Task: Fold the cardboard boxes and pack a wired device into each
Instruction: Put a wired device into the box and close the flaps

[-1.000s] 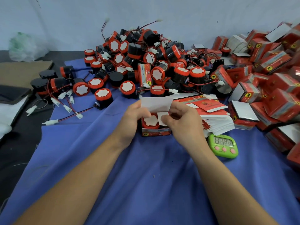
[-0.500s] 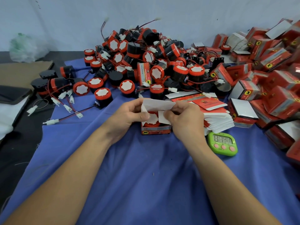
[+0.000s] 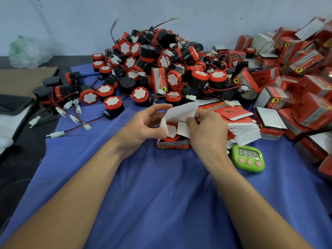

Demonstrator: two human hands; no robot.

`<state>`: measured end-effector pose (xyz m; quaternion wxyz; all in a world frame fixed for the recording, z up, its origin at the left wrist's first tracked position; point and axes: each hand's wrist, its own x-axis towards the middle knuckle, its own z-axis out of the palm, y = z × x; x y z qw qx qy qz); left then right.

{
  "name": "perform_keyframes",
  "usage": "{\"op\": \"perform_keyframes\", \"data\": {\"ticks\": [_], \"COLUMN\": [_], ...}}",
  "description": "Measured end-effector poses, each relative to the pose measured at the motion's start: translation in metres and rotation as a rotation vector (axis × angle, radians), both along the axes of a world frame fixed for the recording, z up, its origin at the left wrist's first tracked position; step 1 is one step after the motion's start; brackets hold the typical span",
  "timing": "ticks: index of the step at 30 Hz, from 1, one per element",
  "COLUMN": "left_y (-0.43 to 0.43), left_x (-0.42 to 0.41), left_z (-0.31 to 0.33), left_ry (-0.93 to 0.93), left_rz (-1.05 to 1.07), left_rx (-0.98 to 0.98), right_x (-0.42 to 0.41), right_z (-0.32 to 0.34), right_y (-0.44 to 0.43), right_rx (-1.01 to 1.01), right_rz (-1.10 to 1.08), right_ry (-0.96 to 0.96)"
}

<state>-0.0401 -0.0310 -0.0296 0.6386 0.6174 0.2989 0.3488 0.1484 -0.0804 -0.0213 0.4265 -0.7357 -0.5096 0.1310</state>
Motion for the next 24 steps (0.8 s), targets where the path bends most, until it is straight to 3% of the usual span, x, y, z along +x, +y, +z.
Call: {"op": "perform_keyframes", "data": {"ticks": [7, 13, 17, 20, 24], "left_y": [0.002, 0.002, 0.003, 0.002, 0.003], "left_x": [-0.002, 0.006, 0.01, 0.009, 0.006], "left_z": [-0.001, -0.004, -0.007, -0.007, -0.008], "left_ry": [-0.012, -0.049, -0.011, -0.018, -0.05], "left_rz": [-0.038, 0.084, 0.225, 0.218, 0.177], "left_rx": [-0.027, -0.099, -0.087, -0.073, -0.128], "right_x": [0.001, -0.003, 0.002, 0.006, 0.007], "right_z": [-0.002, -0.003, 0.001, 0.003, 0.001], "right_y": [0.0, -0.005, -0.01, -0.01, -0.009], "right_rx": [0.001, 0.05, 0.06, 0.019, -0.016], "right_rz": [-0.013, 0.109, 0.278, 0.365, 0.339], "right_ry": [0.011, 0.016, 0.311, 0.514, 0.476]}}
